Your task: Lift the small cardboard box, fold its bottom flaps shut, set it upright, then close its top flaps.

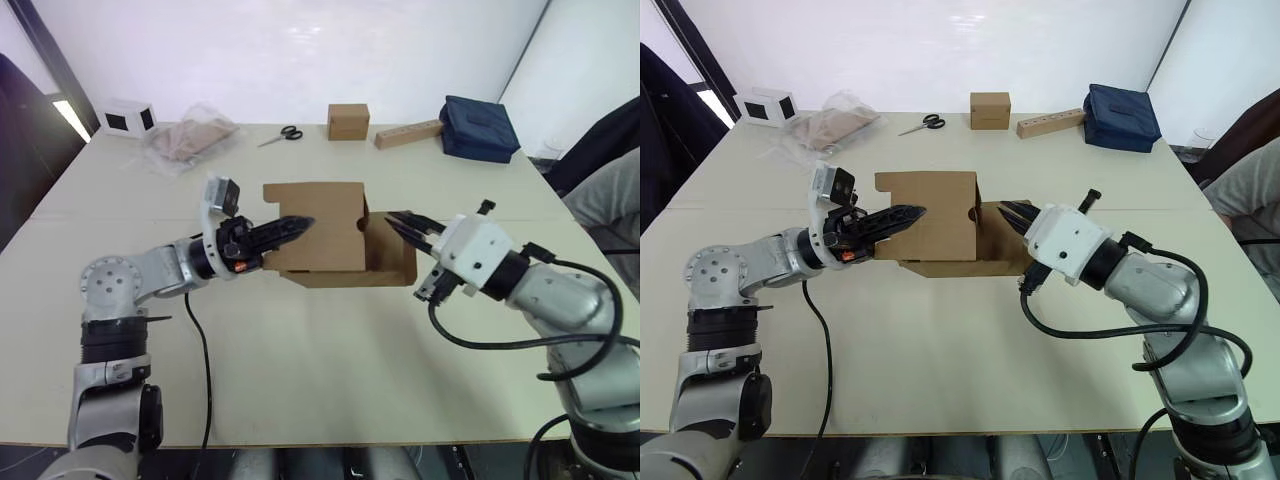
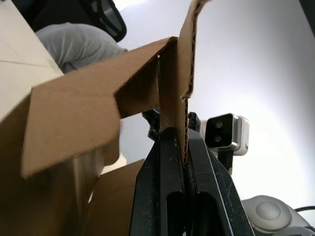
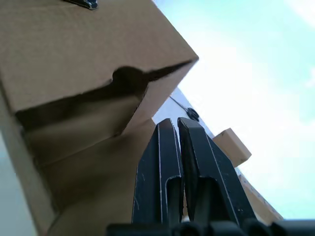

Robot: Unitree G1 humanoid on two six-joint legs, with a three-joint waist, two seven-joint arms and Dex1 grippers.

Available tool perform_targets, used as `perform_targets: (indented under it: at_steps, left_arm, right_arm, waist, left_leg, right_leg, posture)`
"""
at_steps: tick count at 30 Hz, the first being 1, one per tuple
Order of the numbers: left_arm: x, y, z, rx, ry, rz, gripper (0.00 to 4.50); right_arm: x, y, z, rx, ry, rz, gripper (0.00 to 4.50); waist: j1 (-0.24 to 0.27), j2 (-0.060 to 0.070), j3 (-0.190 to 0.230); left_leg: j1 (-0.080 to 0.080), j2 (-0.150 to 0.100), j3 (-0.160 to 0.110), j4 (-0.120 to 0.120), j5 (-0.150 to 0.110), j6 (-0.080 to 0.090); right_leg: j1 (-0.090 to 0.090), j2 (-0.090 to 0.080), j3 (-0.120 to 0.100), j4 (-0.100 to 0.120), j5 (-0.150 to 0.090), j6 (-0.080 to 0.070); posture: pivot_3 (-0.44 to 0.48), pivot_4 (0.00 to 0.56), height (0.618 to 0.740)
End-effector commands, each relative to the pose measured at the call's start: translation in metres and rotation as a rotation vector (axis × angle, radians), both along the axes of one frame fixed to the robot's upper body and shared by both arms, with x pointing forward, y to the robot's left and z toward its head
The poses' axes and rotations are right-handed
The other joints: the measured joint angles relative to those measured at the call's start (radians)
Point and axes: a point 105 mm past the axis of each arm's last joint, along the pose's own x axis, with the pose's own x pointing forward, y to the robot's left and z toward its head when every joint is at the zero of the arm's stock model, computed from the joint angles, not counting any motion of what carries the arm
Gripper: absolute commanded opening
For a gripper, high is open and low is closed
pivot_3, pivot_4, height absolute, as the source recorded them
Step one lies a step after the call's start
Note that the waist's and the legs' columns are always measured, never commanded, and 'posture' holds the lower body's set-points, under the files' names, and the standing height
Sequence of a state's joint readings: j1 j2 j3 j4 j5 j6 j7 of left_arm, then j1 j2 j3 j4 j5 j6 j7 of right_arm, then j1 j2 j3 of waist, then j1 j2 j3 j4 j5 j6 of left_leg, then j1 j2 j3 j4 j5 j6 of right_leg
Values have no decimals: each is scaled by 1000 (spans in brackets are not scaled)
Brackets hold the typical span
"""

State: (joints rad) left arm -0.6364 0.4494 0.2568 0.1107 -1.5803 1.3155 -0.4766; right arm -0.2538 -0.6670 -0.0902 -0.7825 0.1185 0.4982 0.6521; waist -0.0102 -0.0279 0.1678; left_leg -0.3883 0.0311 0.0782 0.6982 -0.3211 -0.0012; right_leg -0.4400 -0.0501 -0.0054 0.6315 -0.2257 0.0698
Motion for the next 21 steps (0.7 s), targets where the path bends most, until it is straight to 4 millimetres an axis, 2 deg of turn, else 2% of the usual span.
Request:
perform_targets:
  at_steps: [1,9,14,21]
  left_arm:
    - [4,3,12,-25,-46,19,0]
    - [12,4,16,-48,-57,47,0]
    - [11,4,16,-53,-59,42,0]
    - [8,0,17,-61,-60,19,0]
  right_arm:
    - [-18,-3,-1,64,60,-8,120]
    - [-36,3,-24,104,218,3,120]
    - [-36,2,-32,107,249,-11,120]
    - [-23,-2,-38,119,226,-59,120]
  waist:
    - [2,0,0]
    - [0,0,0]
    - [-1,0,0]
    - [0,0,0]
  left_leg:
    - [0,0,0,0,0,0]
    - [0,0,0,0,0,0]
    - [0,0,-1,0,0,0]
    - [0,0,-1,0,0,0]
  right_leg:
    - [0,0,0,0,0,0]
    - [0,-1,0,-1,0,0]
    - [0,0,0,-1,0,0]
    - [0,0,0,-1,0,0]
  posture:
    - [0,150,740]
    - [0,150,740]
    - [0,150,740]
    - [0,150,740]
